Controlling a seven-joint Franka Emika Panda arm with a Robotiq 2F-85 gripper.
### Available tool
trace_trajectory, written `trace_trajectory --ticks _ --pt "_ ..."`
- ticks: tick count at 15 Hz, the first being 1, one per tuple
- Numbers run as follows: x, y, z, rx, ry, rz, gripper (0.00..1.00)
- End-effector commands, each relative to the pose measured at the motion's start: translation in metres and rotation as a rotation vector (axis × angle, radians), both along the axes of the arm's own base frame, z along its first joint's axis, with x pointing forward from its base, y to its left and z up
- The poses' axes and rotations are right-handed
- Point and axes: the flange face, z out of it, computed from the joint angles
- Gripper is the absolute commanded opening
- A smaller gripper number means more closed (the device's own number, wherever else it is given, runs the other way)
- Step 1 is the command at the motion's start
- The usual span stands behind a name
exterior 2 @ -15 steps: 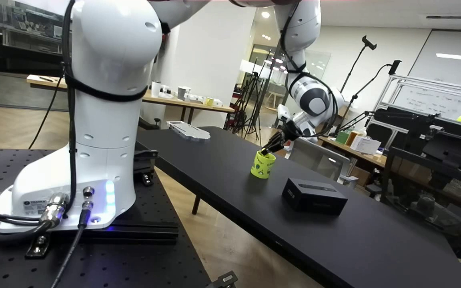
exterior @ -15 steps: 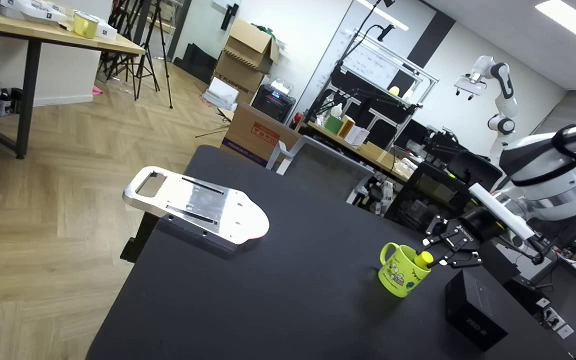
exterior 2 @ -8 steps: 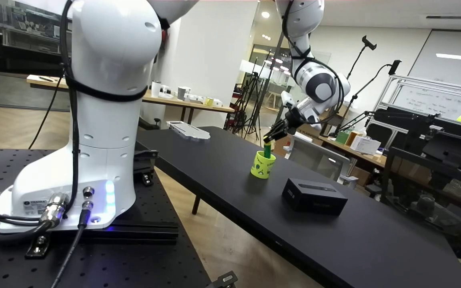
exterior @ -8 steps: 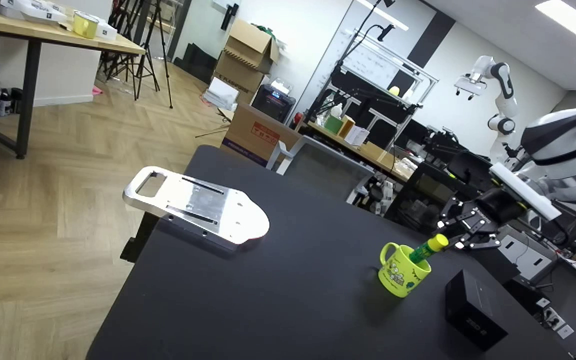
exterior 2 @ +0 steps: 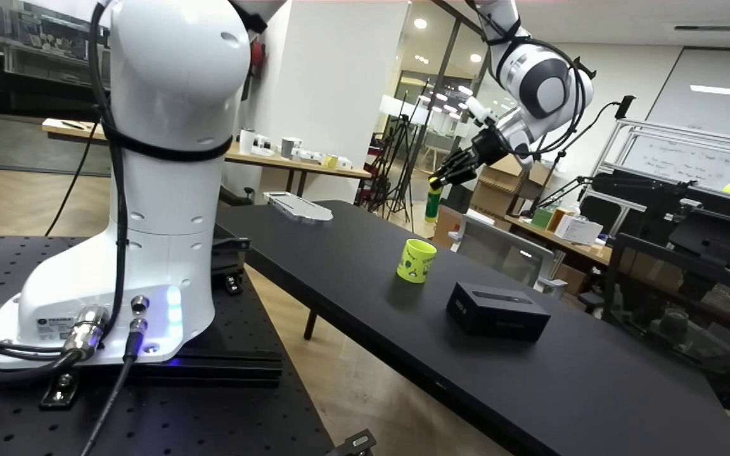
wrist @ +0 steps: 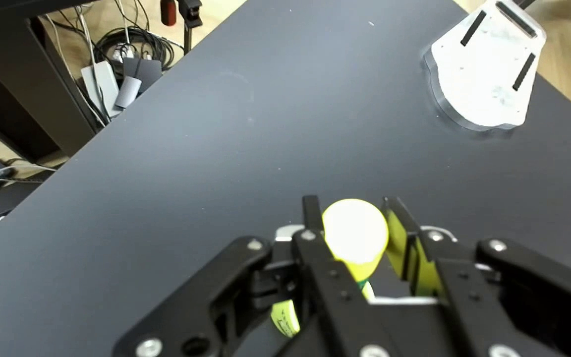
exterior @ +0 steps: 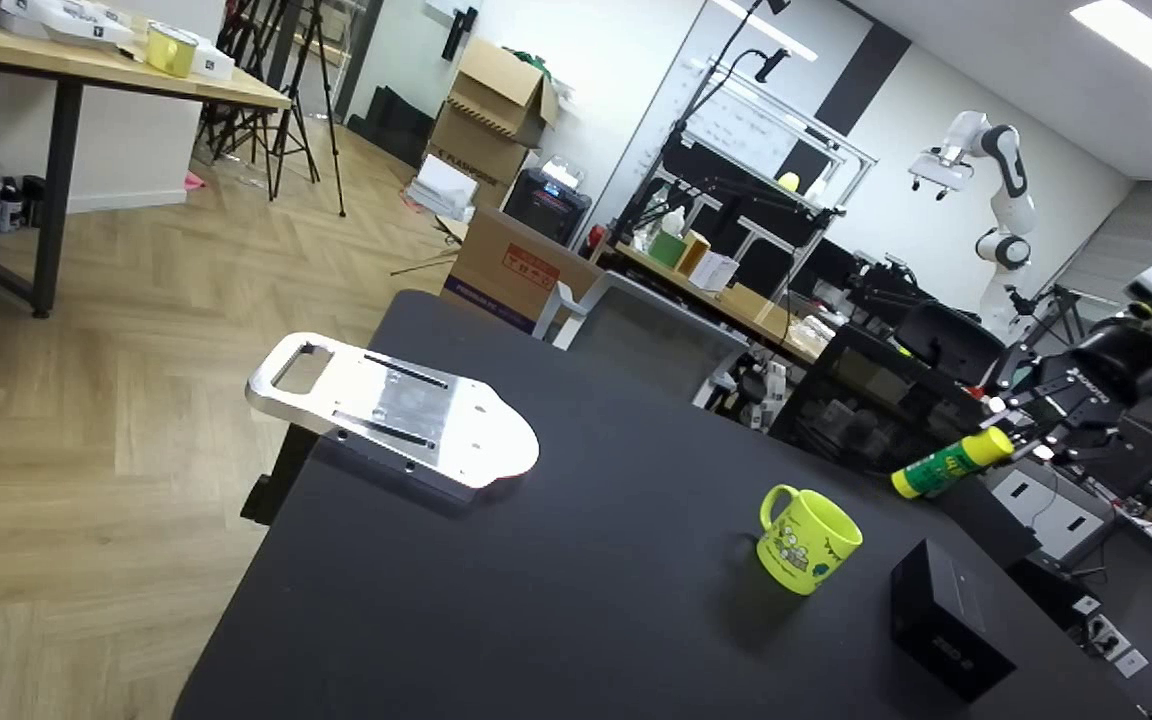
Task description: Take the glue stick from the green cup and place it on the table
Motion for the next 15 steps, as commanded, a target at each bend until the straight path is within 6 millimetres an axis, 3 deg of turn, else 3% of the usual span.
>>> trace_trajectory --ticks 1,7,15 --pt "-0.003 -0.042 0.002 0.001 0.066 -0.032 0.09" --pt "0.003 -0.093 -0.047 -0.034 0.206 -0.093 0.09" --pt "0.015 -0.118 -0.127 -0.132 0.345 -0.133 0.09"
